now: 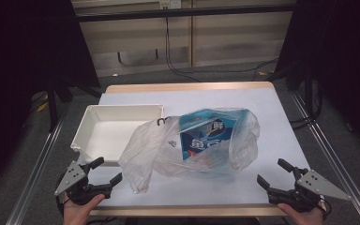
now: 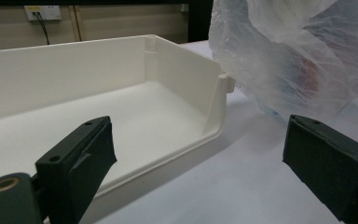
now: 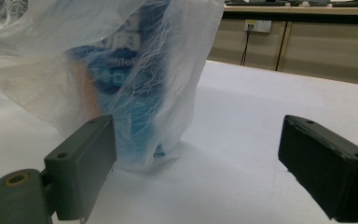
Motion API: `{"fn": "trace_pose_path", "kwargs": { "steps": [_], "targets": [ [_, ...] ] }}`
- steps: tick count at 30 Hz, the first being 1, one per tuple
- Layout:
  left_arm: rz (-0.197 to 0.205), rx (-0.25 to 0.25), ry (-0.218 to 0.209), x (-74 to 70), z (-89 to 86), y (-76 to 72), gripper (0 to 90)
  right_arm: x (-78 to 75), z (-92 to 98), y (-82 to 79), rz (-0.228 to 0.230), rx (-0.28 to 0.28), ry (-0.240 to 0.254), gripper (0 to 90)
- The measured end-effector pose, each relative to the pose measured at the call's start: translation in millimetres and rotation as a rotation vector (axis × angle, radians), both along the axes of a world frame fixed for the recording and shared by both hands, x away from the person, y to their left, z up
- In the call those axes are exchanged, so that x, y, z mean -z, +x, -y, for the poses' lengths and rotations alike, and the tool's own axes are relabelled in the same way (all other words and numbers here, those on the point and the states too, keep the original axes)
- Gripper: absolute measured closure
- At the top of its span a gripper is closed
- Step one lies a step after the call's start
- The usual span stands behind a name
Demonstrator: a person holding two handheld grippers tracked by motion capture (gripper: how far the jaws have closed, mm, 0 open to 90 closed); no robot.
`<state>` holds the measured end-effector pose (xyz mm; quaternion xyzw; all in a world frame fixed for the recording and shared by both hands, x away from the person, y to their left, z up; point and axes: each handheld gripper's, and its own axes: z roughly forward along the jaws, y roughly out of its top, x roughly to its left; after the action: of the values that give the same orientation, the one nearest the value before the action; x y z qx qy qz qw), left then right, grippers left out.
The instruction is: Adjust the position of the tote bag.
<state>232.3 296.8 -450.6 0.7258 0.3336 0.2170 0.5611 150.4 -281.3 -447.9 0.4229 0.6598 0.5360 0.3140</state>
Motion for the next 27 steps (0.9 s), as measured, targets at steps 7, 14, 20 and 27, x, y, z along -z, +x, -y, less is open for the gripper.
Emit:
{"fn": "trace_pose_path", "kwargs": {
  "steps": [7, 14, 20, 27],
  "targets": [
    [-0.007, -0.008, 0.034, -0.5, -0.3, 1.8, 9.9, -1.1, 0.4, -0.4, -0.013, -0.019, 0.007, 16.7],
    [-0.017, -0.001, 0.045, -0.6, -0.4, 0.5, 11.7, -5.9, -2.4, -2.4, -0.035, -0.091, 0.004, 26.8],
    [-0.013, 0.005, 0.049, -1.9, -1.4, -1.5, 11.8, -10.3, -5.2, -5.2, -0.065, -0.137, 0.007, 32.8],
    [-0.021, 0.009, 0.034, -2.1, -4.0, -3.1, 11.8, -19.9, -10.9, -11.9, -0.070, -0.205, 0.009, 46.5]
  ]
}}
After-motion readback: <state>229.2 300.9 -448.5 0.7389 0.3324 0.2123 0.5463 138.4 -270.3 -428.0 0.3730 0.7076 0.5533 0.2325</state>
